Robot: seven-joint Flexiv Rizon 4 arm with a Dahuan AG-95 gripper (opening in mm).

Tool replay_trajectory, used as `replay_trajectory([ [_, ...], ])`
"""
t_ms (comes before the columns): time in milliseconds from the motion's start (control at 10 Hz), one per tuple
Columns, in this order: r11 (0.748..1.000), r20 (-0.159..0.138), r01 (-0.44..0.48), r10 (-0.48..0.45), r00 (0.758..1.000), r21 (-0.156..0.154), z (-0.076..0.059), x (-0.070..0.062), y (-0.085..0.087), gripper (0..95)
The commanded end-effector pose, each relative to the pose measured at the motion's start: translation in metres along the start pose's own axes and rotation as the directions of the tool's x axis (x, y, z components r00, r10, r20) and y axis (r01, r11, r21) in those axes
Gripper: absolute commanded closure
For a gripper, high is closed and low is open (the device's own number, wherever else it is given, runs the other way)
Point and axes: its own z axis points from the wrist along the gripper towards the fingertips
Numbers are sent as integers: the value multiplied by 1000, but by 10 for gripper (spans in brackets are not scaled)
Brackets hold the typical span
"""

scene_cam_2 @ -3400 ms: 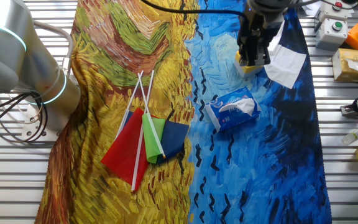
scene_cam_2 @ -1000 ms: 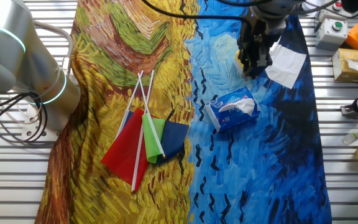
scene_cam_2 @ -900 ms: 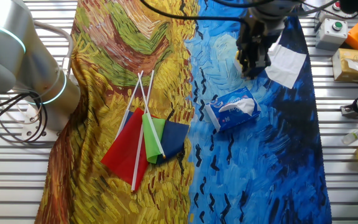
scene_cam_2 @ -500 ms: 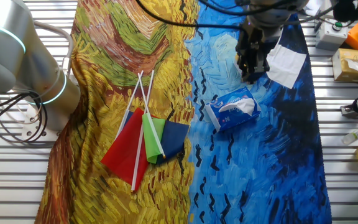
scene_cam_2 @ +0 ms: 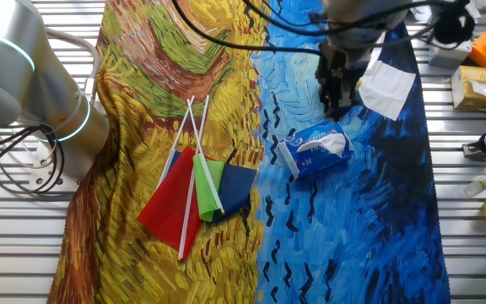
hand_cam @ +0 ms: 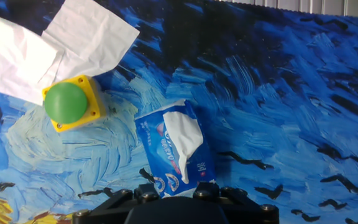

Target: Pull out a napkin

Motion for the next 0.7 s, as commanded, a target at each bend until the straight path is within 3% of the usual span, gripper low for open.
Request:
replay_trajectory([
  [100, 1000, 9, -8, 7, 1000, 4, 5, 0, -1, 570],
  [700, 1000, 22, 3, -3, 1000, -1, 40, -9, -5, 570],
])
